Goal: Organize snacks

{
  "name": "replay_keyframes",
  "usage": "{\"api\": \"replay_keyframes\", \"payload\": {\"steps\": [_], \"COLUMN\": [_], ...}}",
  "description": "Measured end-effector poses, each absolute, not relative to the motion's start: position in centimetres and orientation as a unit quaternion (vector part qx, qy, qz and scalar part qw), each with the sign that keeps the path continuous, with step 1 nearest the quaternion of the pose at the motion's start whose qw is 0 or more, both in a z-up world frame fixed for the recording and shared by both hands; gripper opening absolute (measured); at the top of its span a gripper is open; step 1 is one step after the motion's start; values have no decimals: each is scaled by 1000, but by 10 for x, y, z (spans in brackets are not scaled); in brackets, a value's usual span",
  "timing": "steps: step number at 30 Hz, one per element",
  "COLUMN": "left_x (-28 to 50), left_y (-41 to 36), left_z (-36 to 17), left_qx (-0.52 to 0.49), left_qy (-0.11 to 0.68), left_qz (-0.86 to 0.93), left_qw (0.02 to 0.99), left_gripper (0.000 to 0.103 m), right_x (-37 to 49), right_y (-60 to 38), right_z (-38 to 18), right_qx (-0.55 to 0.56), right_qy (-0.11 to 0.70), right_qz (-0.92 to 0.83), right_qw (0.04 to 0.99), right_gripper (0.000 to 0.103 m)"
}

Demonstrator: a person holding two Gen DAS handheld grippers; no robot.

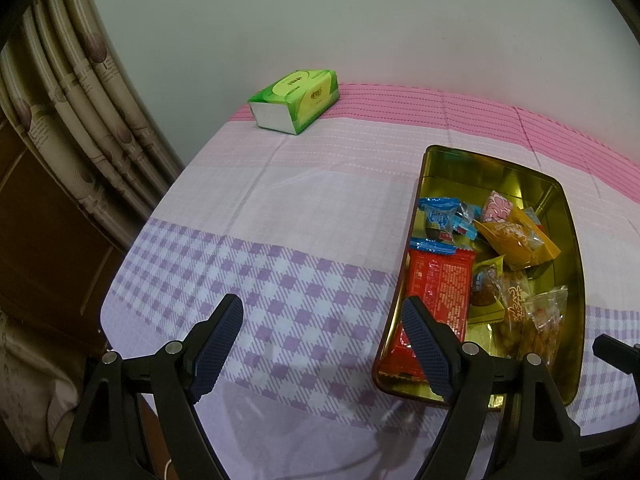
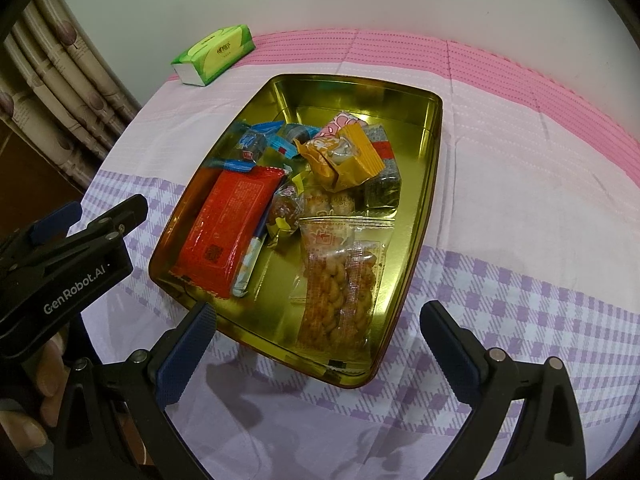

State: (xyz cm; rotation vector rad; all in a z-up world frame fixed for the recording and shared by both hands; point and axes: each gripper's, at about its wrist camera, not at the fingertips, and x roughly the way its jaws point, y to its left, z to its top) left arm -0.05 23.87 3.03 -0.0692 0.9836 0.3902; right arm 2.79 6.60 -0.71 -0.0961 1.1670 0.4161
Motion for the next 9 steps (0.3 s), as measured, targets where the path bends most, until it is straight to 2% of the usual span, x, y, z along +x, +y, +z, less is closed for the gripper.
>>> {"api": "replay_keyframes", "payload": {"steps": [9], "left_x": [-2], "left_y": [237], "left_z": [29], "left_qx": [-28], "left_qy": [468], "left_qz": [180], "left_qw": [865], "left_gripper": [82], "right_x": [29], "right_y": [66], "right_z": [-9], "right_qx": [-45], "right_qy": [548], "right_qz": [198], "right_qw": [811], "right_gripper": [101]}}
